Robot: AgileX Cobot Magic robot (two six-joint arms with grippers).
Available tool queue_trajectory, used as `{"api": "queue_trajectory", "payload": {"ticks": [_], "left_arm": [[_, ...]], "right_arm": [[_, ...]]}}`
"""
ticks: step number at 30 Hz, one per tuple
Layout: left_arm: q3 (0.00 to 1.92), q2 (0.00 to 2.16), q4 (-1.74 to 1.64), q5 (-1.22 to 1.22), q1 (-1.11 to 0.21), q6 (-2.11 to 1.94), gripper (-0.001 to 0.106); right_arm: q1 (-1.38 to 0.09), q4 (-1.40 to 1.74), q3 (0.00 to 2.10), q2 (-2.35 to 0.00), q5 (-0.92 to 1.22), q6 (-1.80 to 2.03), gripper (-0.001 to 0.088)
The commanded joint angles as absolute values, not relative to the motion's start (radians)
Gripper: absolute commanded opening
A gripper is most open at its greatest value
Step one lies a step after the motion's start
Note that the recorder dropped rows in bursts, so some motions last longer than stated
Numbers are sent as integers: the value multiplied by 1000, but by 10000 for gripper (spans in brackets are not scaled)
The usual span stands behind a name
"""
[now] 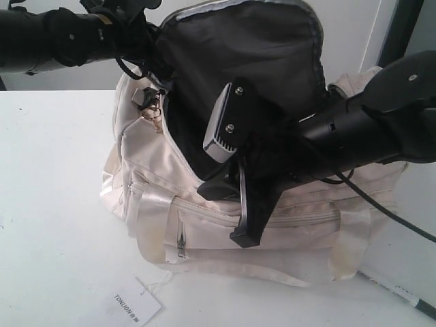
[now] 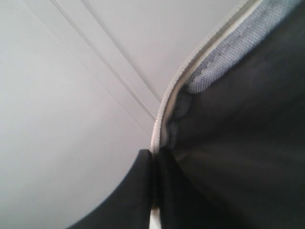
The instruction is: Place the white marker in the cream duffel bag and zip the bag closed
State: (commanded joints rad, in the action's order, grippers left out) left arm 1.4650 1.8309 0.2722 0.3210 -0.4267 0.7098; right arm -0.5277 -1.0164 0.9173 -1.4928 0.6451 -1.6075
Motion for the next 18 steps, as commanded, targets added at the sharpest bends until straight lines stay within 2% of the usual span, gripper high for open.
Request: {"api": "queue_trajectory", "payload": {"ticks": [12,18], "left_arm": [[1465,1831,272,321,-427,710,0],[1465,1831,272,321,-427,710,0]], "right_arm": [[-528,-1018,917,-1496,649,-1591,387],[-528,-1018,917,-1496,647,-1584,474]]}}
